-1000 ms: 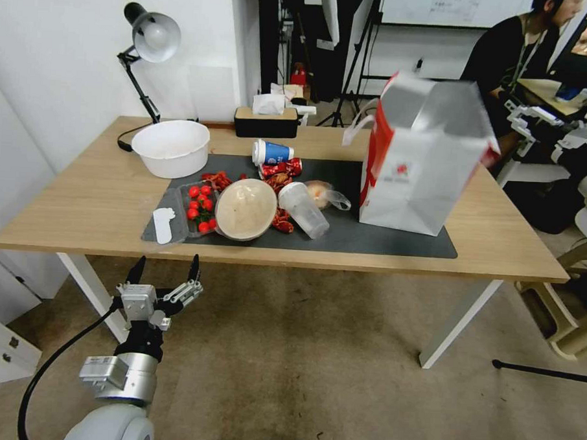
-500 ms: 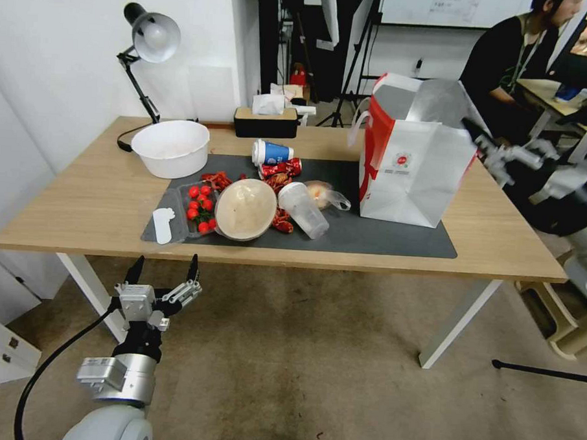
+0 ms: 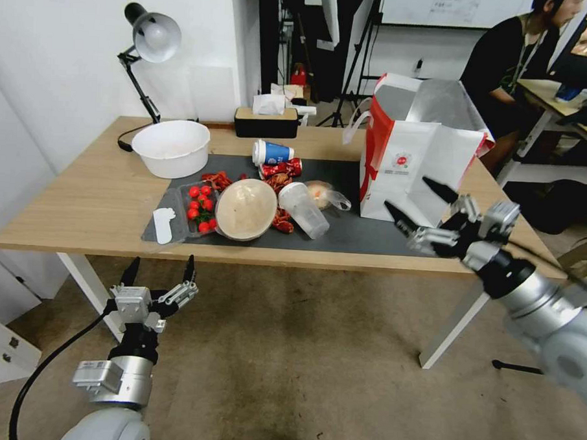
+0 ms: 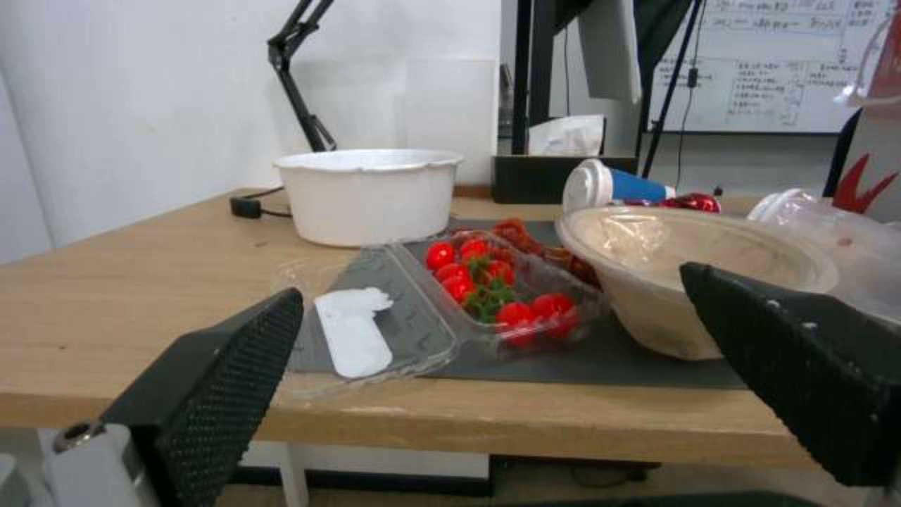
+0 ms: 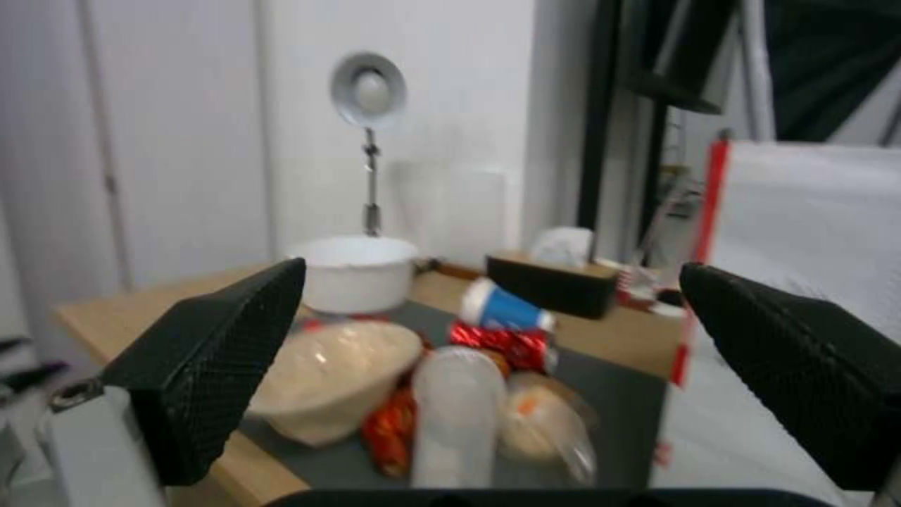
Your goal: Pick up the food delivery bag from the floor and place it on the table.
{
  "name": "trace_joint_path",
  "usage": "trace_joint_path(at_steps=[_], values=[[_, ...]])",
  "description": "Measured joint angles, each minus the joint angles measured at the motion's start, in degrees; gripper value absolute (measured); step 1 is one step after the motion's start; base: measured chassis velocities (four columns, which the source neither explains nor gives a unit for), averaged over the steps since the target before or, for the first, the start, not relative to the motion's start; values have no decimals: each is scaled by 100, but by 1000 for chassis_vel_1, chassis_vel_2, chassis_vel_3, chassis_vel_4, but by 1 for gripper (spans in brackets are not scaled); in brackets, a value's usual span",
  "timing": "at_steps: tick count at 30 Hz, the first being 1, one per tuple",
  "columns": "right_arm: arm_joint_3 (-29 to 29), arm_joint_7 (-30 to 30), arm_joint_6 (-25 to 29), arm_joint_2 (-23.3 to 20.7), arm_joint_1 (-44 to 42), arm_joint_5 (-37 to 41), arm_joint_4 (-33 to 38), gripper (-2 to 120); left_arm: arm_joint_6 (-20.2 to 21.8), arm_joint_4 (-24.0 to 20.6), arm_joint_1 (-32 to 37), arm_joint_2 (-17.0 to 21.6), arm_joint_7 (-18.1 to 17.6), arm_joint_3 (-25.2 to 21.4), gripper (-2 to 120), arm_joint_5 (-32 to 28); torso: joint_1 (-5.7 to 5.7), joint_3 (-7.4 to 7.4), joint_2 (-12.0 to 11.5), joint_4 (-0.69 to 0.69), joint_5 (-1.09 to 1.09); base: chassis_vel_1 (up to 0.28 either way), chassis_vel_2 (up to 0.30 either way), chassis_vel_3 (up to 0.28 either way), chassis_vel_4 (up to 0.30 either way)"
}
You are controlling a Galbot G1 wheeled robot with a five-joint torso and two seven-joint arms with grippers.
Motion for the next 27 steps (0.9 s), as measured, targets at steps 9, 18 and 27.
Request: trace_joint_path(at_steps=[9,18,27], values=[[-263,1283,639,1024,-1008,-1703,-46,100,1,63,-27,-21,-1,38,100,6,0,0,0,0,1,0,0,0,0],[-596,2085,1221,1816,-1538,-2810,-386,100,2,111,-47,-16,12,58,100,14,0,0,0,0,0,0,0,0,0],[-803,2186,1537,2147,-1620,-3036,-771,100,-17,144,-53,15,17,57,100,8,0,0,0,0,0,0,0,0,0]])
